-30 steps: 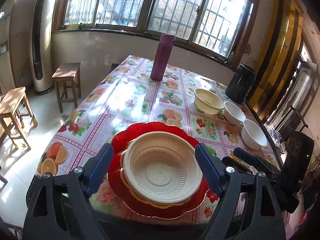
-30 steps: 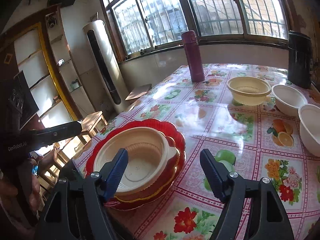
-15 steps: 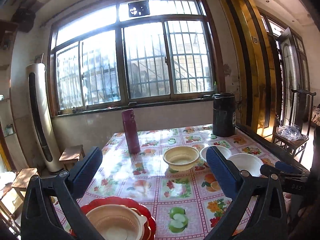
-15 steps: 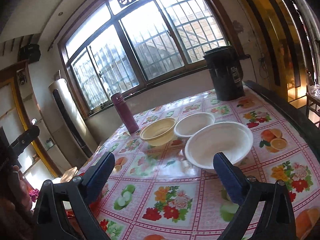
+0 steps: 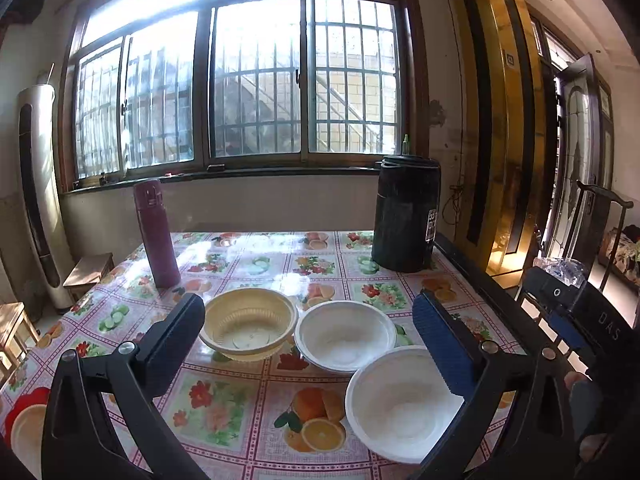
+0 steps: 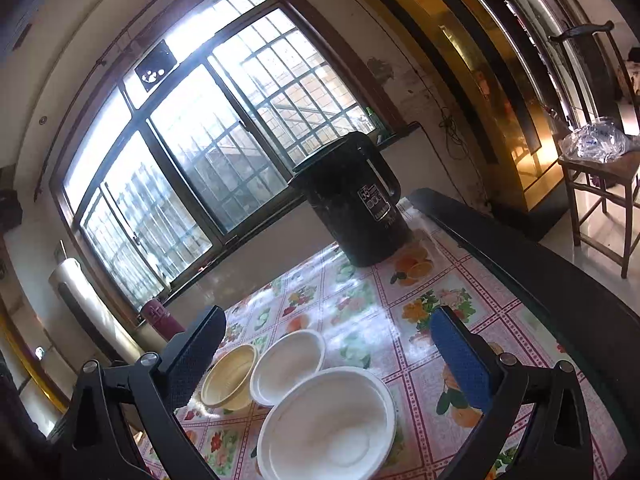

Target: Organize plates and bowls

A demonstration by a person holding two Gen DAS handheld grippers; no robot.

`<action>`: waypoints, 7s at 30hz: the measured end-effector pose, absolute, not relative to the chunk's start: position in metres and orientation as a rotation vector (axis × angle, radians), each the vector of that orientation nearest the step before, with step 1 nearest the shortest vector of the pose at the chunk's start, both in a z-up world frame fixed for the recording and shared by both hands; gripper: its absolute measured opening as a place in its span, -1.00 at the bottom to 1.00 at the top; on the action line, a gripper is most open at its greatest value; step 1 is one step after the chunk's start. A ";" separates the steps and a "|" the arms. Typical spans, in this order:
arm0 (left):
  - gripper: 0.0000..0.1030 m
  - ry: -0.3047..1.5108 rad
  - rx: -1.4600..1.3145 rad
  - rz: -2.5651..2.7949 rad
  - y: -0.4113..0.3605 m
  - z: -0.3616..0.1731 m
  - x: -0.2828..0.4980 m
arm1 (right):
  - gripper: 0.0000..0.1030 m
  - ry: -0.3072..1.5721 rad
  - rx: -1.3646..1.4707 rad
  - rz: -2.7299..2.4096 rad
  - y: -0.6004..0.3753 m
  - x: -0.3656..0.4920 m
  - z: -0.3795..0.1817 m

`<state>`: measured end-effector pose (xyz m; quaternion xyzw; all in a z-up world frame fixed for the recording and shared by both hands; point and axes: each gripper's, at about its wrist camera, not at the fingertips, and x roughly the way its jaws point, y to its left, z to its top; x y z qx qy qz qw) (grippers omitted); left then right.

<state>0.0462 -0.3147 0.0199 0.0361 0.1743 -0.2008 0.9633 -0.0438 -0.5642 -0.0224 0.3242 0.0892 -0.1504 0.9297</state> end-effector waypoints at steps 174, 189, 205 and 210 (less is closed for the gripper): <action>1.00 0.801 0.186 -0.567 -0.358 -0.074 0.099 | 0.99 0.502 0.919 -0.226 -0.570 -0.021 -0.085; 1.00 0.814 0.194 -0.568 -0.360 -0.076 0.099 | 0.99 0.536 0.966 -0.229 -0.574 -0.020 -0.093; 1.00 0.810 0.201 -0.567 -0.361 -0.076 0.097 | 0.99 0.542 0.958 -0.220 -0.572 -0.018 -0.092; 1.00 0.814 0.201 -0.568 -0.361 -0.077 0.098 | 0.99 0.547 0.958 -0.221 -0.572 -0.017 -0.093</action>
